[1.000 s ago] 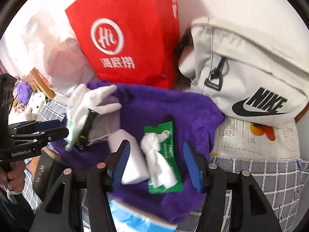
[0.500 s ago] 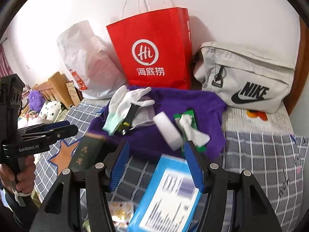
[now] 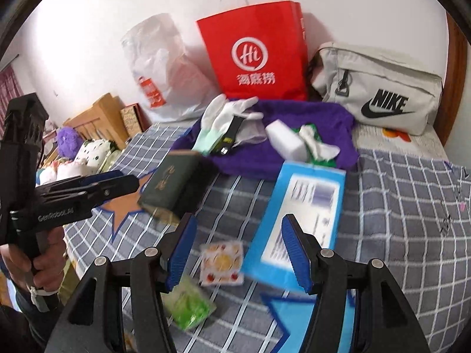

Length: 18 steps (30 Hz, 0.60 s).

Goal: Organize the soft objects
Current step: 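Grasp the fruit-print wrapper with the right tool while the left tool grasps the green wet-wipe pack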

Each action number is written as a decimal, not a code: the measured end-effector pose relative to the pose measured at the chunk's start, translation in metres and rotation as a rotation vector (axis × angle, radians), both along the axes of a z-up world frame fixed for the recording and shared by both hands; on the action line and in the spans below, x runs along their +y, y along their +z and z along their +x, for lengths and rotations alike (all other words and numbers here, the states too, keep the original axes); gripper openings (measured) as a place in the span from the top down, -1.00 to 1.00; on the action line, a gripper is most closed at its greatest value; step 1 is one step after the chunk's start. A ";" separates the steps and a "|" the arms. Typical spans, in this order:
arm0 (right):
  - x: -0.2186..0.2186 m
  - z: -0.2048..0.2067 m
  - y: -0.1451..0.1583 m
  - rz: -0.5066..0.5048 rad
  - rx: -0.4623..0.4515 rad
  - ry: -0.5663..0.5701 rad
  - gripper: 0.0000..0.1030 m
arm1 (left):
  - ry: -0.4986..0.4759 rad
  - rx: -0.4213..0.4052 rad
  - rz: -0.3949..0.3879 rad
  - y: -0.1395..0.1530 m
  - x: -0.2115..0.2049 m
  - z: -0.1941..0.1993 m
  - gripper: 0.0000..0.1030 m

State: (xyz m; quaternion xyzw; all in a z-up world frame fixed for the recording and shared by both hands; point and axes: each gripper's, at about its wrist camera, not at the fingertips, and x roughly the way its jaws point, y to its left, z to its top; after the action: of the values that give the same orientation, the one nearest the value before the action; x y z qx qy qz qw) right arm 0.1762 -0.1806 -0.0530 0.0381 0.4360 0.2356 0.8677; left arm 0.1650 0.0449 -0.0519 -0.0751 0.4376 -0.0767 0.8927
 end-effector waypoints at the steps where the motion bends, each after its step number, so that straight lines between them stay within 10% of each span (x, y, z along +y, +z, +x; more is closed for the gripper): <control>1: 0.002 -0.005 -0.003 -0.001 0.005 0.008 -0.16 | 0.004 0.004 -0.007 -0.004 0.003 -0.004 0.00; 18: 0.061 -0.028 -0.067 -0.117 0.077 0.085 -0.16 | 0.040 0.067 -0.111 -0.054 0.040 -0.033 0.00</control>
State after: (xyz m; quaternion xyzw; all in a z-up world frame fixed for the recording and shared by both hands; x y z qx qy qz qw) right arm 0.1481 -0.1196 -0.1205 -0.0221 0.4832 0.2445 0.8404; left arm 0.1323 0.0854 -0.1057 -0.1358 0.4605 -0.0806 0.8735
